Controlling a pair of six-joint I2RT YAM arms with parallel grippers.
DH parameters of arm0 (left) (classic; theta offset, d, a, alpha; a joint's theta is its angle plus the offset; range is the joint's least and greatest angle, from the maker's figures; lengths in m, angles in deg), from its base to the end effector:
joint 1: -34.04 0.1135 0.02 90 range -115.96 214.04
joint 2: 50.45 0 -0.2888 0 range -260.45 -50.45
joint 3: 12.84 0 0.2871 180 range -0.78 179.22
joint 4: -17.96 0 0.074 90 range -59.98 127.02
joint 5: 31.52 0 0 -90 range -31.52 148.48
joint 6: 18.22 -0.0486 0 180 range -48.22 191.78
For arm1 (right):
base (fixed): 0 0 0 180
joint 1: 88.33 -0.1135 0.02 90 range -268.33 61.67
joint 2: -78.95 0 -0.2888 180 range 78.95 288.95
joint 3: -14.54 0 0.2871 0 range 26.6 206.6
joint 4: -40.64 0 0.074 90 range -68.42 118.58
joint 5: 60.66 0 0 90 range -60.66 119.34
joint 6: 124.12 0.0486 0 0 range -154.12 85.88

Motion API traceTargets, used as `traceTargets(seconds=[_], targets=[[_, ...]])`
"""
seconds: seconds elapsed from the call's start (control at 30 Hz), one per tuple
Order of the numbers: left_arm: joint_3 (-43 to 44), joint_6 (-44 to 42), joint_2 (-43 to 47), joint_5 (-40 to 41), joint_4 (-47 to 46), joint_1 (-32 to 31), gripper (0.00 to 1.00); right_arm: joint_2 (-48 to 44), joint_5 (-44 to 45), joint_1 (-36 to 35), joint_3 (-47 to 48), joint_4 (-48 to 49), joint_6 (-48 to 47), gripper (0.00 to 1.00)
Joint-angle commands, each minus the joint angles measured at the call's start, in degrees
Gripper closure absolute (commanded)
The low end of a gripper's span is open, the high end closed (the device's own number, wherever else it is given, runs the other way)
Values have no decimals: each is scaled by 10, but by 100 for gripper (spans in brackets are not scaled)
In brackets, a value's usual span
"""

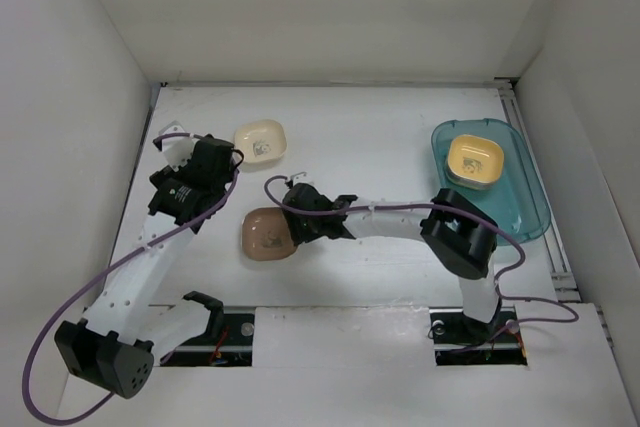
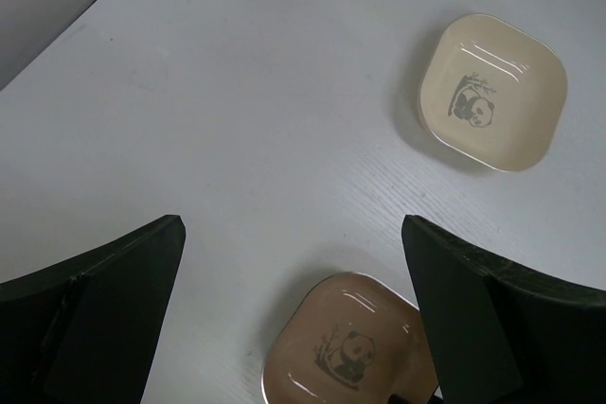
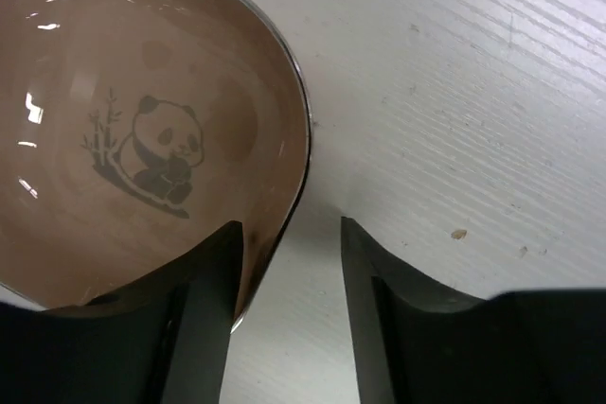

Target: Place the plates into the plastic bin on the countertop

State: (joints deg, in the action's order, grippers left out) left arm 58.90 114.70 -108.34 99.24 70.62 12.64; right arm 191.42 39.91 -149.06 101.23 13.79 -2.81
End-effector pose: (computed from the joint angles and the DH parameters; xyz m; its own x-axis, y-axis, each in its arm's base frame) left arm 0.2272 -0.0550 0.3574 -0.2930 -0.4392 -0.8493 -0.5419 0.8081 -0.2310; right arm 0.2341 0.3994 0.1587 -0.7493 -0.2921 -0.5943 -0.4842 0.8539 0.1909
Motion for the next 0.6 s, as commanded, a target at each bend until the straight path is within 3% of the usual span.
traceTargets(seconds=[0.0, 0.13, 0.27, 0.4, 0.57], targets=[[13, 17, 12, 24, 8, -1, 0, -9, 14, 10, 5, 13, 4, 50], [13, 6, 12, 18, 2, -1, 0, -44, 14, 53, -19, -4, -6, 100], [8, 0, 17, 12, -9, -1, 0, -139, 25, 132, -54, -21, -39, 100], [8, -12, 17, 1, -15, -1, 0, -248, -2, 272, -52, -58, -98, 100], [8, -23, 12, -21, -27, -1, 0, -312, -54, 507, -4, -100, -189, 100]])
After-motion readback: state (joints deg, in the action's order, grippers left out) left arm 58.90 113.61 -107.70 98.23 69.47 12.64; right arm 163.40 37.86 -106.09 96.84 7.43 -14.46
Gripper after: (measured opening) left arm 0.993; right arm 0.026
